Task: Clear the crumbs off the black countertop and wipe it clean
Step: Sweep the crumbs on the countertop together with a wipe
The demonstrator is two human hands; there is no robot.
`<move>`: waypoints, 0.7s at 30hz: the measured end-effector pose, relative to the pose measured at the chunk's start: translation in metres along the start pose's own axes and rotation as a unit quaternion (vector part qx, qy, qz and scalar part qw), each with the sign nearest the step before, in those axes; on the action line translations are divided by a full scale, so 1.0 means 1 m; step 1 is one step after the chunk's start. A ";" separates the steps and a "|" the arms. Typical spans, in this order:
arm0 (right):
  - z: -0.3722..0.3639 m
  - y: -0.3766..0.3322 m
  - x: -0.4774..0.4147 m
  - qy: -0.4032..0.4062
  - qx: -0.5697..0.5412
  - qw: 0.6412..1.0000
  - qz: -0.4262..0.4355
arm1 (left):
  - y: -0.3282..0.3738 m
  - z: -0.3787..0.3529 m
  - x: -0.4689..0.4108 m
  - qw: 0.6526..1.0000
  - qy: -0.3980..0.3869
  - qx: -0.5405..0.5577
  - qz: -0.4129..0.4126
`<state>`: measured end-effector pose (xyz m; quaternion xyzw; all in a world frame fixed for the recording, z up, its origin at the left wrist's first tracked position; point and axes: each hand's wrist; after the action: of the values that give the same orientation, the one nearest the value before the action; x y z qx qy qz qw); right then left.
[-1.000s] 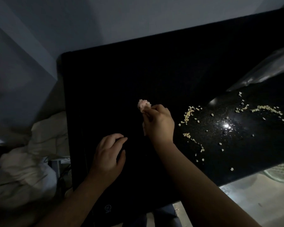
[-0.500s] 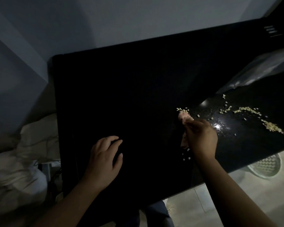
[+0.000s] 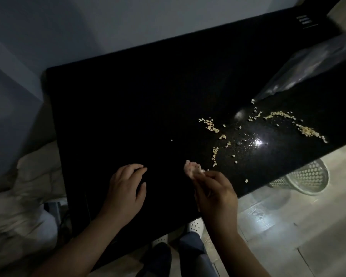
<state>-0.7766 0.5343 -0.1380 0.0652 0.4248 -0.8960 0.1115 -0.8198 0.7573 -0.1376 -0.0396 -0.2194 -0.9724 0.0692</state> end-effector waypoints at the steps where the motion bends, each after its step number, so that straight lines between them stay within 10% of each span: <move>1: 0.000 0.004 0.005 0.001 0.015 1.000 0.004 | 0.001 -0.001 0.001 1.000 -0.003 -0.004 -0.002; 21: 0.059 0.063 -0.040 0.054 0.066 0.996 -0.027 | 0.033 -0.015 -0.015 0.998 -0.024 -0.033 -0.037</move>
<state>-0.7234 0.4555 -0.1390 0.1095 0.3719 -0.9199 0.0594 -0.8011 0.7230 -0.1393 -0.0567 -0.1899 -0.9798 0.0264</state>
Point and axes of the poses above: each hand's wrist, its own x-axis away from the middle knuckle, its own z-axis out of the back of the hand, y = z × x, and after that the axes turned 3 degrees about -x, right-handed
